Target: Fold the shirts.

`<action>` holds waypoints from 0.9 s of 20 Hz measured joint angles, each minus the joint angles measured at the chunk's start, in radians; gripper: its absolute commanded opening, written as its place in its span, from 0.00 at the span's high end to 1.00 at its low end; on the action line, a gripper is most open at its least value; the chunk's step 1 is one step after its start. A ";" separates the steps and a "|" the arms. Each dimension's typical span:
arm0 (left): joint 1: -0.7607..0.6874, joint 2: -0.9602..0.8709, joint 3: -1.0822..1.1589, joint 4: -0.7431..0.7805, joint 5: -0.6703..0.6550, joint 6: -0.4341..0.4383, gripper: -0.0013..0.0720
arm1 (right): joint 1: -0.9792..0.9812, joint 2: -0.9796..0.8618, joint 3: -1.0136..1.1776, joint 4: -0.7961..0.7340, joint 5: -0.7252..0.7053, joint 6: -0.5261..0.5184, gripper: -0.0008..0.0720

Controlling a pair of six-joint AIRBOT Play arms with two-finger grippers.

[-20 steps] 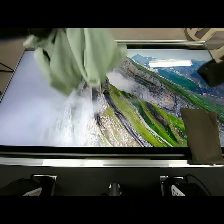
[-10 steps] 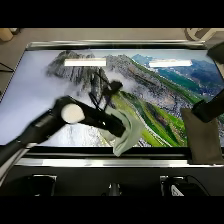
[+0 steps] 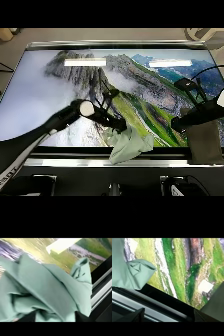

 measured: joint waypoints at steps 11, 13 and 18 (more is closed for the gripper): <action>0.209 0.058 -0.249 0.022 -0.082 0.071 0.15 | 0.000 0.000 -0.303 0.112 -0.063 -0.018 0.07; 0.175 0.026 -0.283 -0.034 -0.004 0.083 0.15 | 0.000 0.000 -0.333 0.138 -0.071 -0.015 0.07; 0.098 -0.043 -0.312 -0.092 0.162 0.085 0.16 | 0.000 0.000 -0.360 0.186 -0.083 -0.005 0.07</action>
